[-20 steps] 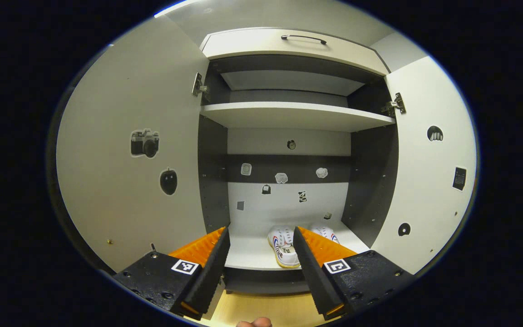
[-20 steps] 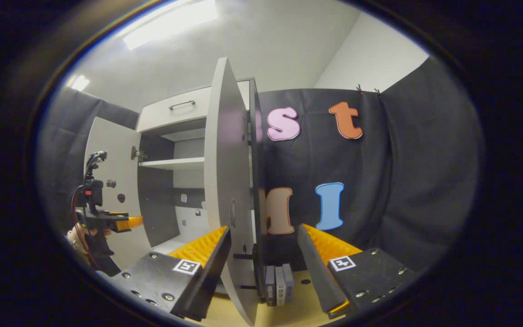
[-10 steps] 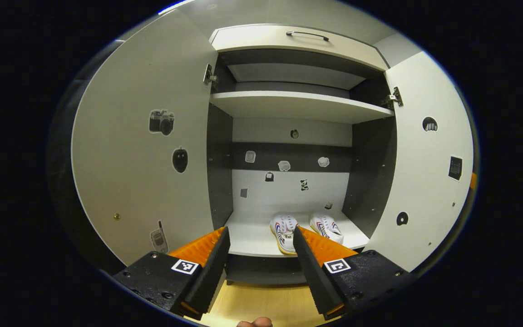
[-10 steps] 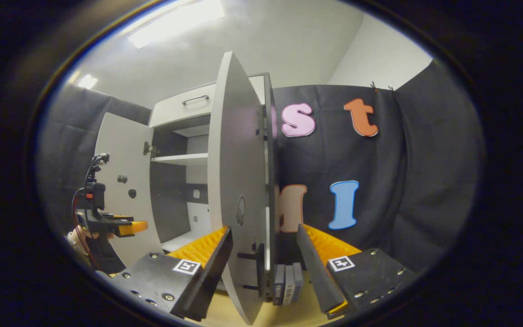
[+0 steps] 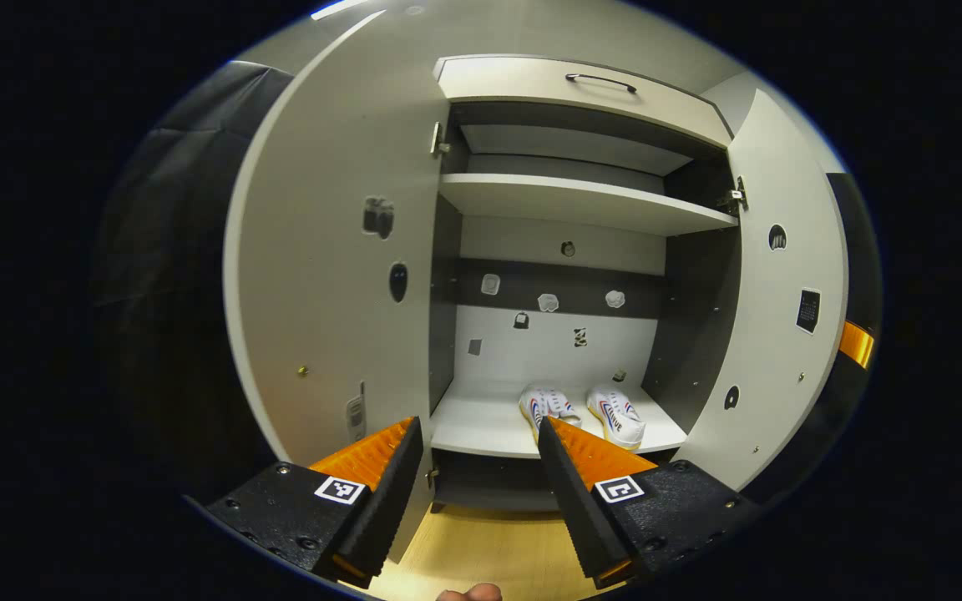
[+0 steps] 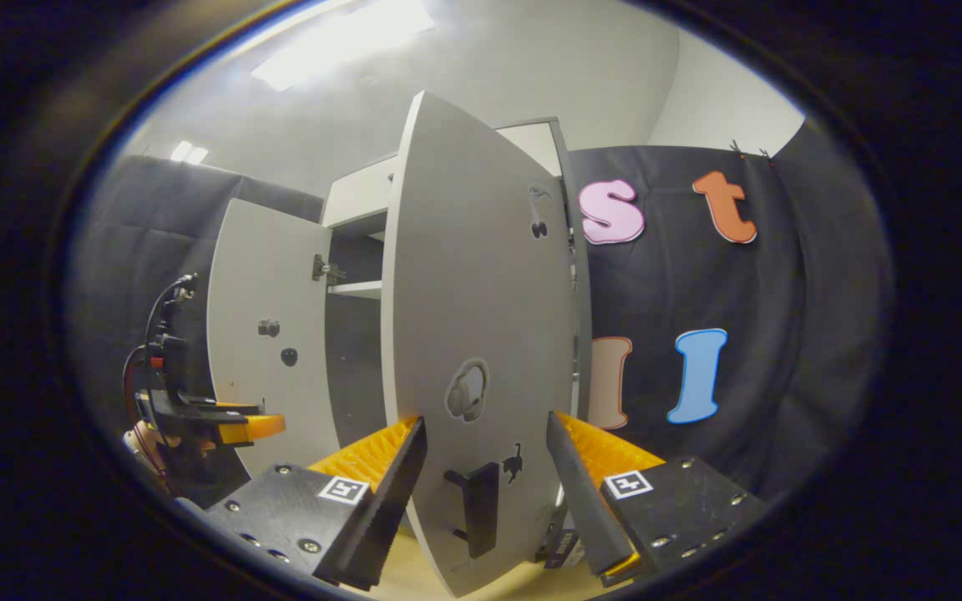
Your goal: Grab one shoe with the right hand and put it into the shoe cabinet, grab the other shoe with the left hand and put it into the shoe cabinet; then close the right door with the right hand and the left door with the left hand.
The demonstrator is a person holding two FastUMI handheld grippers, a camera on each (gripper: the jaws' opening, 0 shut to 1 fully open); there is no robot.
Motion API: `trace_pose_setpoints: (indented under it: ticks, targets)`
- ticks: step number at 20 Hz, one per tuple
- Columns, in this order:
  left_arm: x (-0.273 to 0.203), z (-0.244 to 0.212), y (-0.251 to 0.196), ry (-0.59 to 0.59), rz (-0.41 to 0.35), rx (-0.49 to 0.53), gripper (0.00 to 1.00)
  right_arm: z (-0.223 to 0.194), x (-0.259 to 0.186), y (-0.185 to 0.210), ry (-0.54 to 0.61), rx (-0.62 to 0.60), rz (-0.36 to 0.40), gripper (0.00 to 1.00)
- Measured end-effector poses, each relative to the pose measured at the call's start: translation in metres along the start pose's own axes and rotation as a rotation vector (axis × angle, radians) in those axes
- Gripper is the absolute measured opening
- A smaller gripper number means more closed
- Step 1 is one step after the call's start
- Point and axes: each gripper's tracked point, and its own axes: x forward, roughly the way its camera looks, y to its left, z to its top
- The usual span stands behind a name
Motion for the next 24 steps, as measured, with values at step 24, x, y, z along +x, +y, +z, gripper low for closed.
trace_pose_setpoints:
  ticks: [24]
  targets:
    - [-0.064, -0.014, 0.114, 0.009, 0.238, -0.063, 0.85, -0.026, 0.047, 0.091, 0.020, -0.067, 0.123, 0.87]
